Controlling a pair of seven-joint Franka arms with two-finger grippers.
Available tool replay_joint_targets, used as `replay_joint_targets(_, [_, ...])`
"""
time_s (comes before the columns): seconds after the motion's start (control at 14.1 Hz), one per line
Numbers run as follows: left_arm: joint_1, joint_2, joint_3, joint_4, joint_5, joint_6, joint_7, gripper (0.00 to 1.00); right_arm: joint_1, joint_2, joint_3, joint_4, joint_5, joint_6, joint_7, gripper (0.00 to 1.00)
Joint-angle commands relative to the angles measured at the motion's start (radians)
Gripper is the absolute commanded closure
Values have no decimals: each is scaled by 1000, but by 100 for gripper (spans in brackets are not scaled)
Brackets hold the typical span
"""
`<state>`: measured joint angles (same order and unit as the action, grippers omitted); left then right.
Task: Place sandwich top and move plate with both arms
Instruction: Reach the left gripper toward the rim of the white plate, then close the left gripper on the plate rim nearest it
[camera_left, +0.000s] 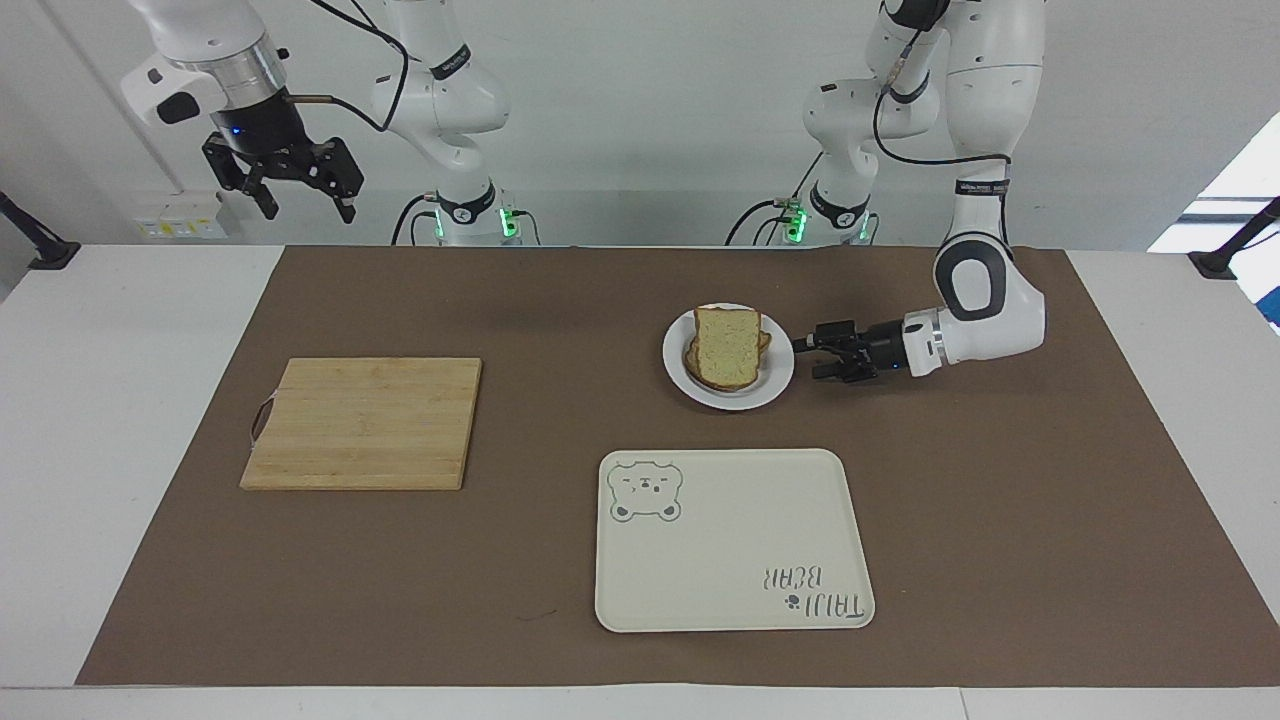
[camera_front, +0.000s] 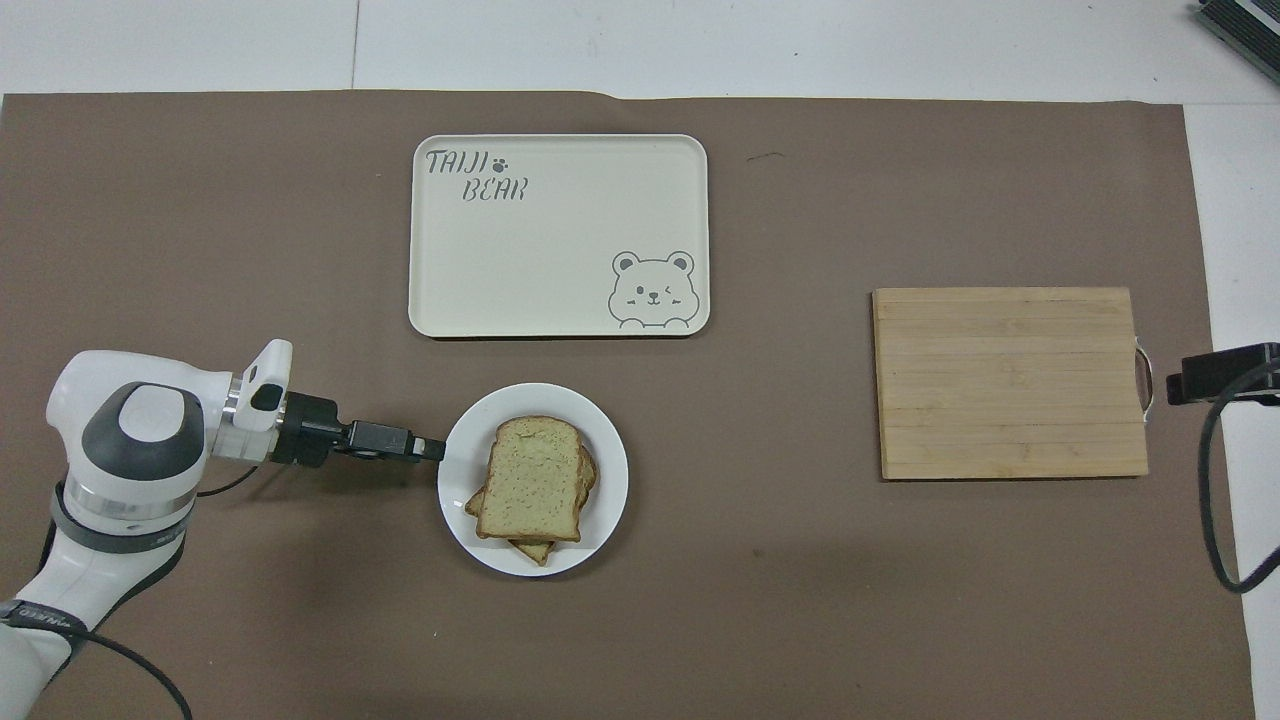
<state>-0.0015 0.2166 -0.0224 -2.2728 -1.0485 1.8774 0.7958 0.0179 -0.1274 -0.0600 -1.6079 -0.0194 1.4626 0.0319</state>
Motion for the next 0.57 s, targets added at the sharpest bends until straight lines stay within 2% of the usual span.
replay_joint_targets(0.0, [-38,-31,12,-71,-53,49,45,0,-10,9,9,19,-11,-10,13,0])
replay_joint_targets(0.28, [-61,-32,12,-85,-94,48,74,0,-10,9,11,19,2,-10,13,0])
replay_joint_targets(0.5, [-58,-32,12,-85,-94,46,74,39,-10,9,11,19,2,-10,11,0])
